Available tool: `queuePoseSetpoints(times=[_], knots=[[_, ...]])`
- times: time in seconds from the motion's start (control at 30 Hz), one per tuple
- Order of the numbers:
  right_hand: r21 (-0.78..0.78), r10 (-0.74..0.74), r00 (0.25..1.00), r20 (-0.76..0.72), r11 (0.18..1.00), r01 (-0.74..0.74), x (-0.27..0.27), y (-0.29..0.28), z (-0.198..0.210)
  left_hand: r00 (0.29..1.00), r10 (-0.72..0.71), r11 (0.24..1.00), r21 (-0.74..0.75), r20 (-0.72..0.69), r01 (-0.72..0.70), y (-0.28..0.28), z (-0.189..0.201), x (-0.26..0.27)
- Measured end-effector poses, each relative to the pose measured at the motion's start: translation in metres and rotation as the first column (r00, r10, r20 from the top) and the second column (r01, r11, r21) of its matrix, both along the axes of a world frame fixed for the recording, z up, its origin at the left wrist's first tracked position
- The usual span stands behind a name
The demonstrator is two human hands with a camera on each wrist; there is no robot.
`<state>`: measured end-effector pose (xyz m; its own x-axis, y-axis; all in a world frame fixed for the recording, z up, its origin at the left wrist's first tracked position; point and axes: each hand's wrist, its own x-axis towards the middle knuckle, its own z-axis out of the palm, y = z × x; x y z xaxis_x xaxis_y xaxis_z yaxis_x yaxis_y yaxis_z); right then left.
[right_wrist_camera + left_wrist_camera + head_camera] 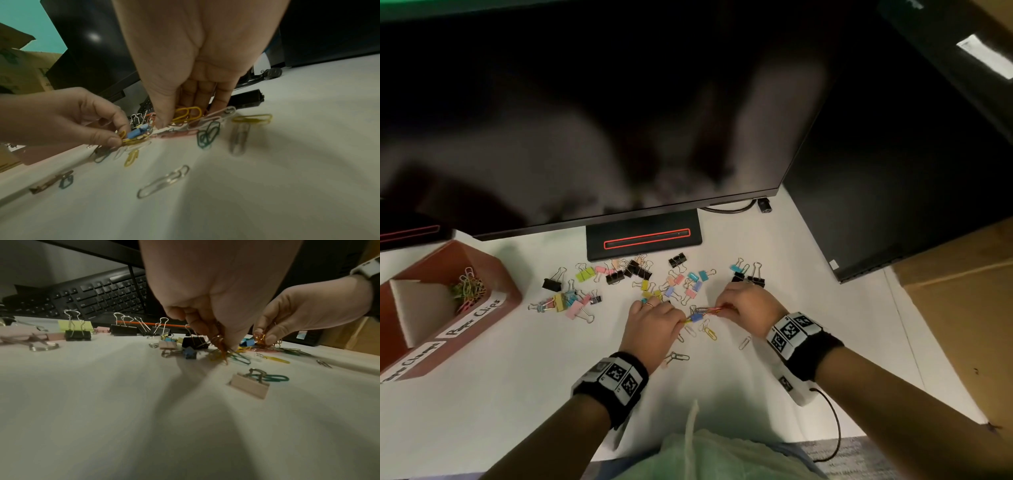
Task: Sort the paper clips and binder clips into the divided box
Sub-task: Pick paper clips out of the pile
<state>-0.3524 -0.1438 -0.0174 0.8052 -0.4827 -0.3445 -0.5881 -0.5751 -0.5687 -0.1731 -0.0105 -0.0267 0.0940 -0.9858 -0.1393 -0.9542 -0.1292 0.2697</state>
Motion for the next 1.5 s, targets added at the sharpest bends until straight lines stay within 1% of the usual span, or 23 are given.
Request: queuePoseSetpoints(times=[0.07, 0.17, 0.23, 0.27, 0.37, 0.4, 0.47, 0.6, 0.7, 0.8, 0.83, 0.9, 0.93, 1.0, 1.03, 1.07, 1.1, 1.17, 1.2, 1.27, 1.33, 1.4, 1.5], knots=[[0.012, -0.032, 0.999, 0.025, 0.999, 0.032, -0.002, 0.000, 0.003, 1.000, -0.005, 1.000, -0.022, 0.002, 0.005, 0.000, -0.001, 0.002], [0.013, -0.084, 0.993, 0.078, 0.996, 0.083, -0.004, 0.001, 0.010, 0.999, 0.023, 0.999, -0.025, -0.048, -0.024, -0.002, 0.006, 0.006], [0.002, -0.113, 0.985, 0.132, 0.994, 0.114, -0.002, 0.001, 0.017, 0.992, 0.040, 0.998, -0.039, -0.123, -0.045, -0.003, 0.014, 0.012], [-0.002, -0.118, 0.981, 0.153, 0.993, 0.119, 0.000, 0.002, 0.020, 0.981, 0.043, 0.998, -0.037, -0.188, -0.050, -0.002, 0.021, 0.015], [-0.022, -0.097, 0.973, 0.207, 0.994, 0.104, 0.012, 0.003, 0.033, 0.905, 0.075, 0.995, -0.030, -0.418, -0.097, 0.003, 0.039, 0.032], [-0.028, -0.089, 0.971, 0.222, 0.995, 0.098, 0.018, 0.004, 0.038, 0.874, 0.100, 0.991, -0.026, -0.475, -0.128, 0.006, 0.047, 0.040], [-0.042, -0.066, 0.967, 0.246, 0.996, 0.079, 0.037, 0.007, 0.049, 0.826, 0.157, 0.979, -0.027, -0.541, -0.204, 0.015, 0.064, 0.056], [-0.065, 0.026, 0.959, 0.283, 0.998, -0.008, 0.100, 0.019, 0.072, 0.748, 0.270, 0.928, -0.043, -0.606, -0.370, 0.043, 0.093, 0.108], [-0.065, 0.086, 0.935, 0.345, 0.996, -0.068, 0.165, 0.034, 0.084, 0.738, 0.353, 0.875, -0.076, -0.575, -0.478, 0.071, 0.109, 0.161], [-0.065, 0.129, 0.907, 0.400, 0.991, -0.112, 0.240, 0.057, 0.098, 0.615, 0.526, 0.745, -0.031, -0.588, -0.667, 0.100, 0.117, 0.216], [-0.060, 0.135, 0.904, 0.407, 0.991, -0.121, 0.265, 0.066, 0.102, 0.605, 0.562, 0.708, -0.052, -0.564, -0.705, 0.108, 0.120, 0.233], [-0.031, 0.134, 0.907, 0.398, 0.991, -0.132, 0.313, 0.084, 0.107, 0.603, 0.608, 0.662, -0.090, -0.516, -0.744, 0.120, 0.122, 0.264], [-0.012, 0.127, 0.909, 0.396, 0.991, -0.133, 0.336, 0.093, 0.108, 0.583, 0.629, 0.641, -0.082, -0.514, -0.763, 0.124, 0.121, 0.278], [0.010, 0.114, 0.922, 0.371, 0.992, -0.127, 0.374, 0.110, 0.105, 0.522, 0.676, 0.596, -0.030, -0.520, -0.802, 0.129, 0.113, 0.301], [0.011, 0.115, 0.934, 0.339, 0.992, -0.126, 0.389, 0.118, 0.102, 0.469, 0.695, 0.567, 0.016, -0.545, -0.823, 0.131, 0.106, 0.310], [0.017, 0.114, 0.948, 0.297, 0.992, -0.124, 0.401, 0.124, 0.098, 0.432, 0.706, 0.560, 0.070, -0.561, -0.825, 0.131, 0.102, 0.316], [0.032, 0.108, 0.961, 0.256, 0.992, -0.120, 0.410, 0.130, 0.095, 0.416, 0.709, 0.574, 0.123, -0.570, -0.810, 0.131, 0.098, 0.319], [0.062, 0.093, 0.973, 0.213, 0.992, -0.109, 0.414, 0.137, 0.089, 0.441, 0.719, 0.609, 0.182, -0.538, -0.772, 0.130, 0.092, 0.317], [0.072, 0.091, 0.970, 0.226, 0.991, -0.110, 0.411, 0.138, 0.087, 0.481, 0.718, 0.630, 0.177, -0.504, -0.756, 0.129, 0.092, 0.315], [0.096, 0.091, 0.945, 0.316, 0.987, -0.127, 0.393, 0.137, 0.085, 0.563, 0.673, 0.686, 0.120, -0.480, -0.717, 0.126, 0.098, 0.303], [0.118, 0.070, 0.914, 0.399, 0.985, -0.127, 0.361, 0.131, 0.084, 0.614, 0.579, 0.750, 0.056, -0.536, -0.659, 0.122, 0.101, 0.286], [0.089, 0.052, 0.904, 0.425, 0.991, -0.099, 0.318, 0.120, 0.081, 0.644, 0.478, 0.809, 0.014, -0.597, -0.588, 0.115, 0.100, 0.265], [0.011, 0.003, 0.937, 0.350, 1.000, -0.007, 0.240, 0.096, 0.069, 0.726, 0.301, 0.917, -0.022, -0.618, -0.399, 0.099, 0.089, 0.224]])
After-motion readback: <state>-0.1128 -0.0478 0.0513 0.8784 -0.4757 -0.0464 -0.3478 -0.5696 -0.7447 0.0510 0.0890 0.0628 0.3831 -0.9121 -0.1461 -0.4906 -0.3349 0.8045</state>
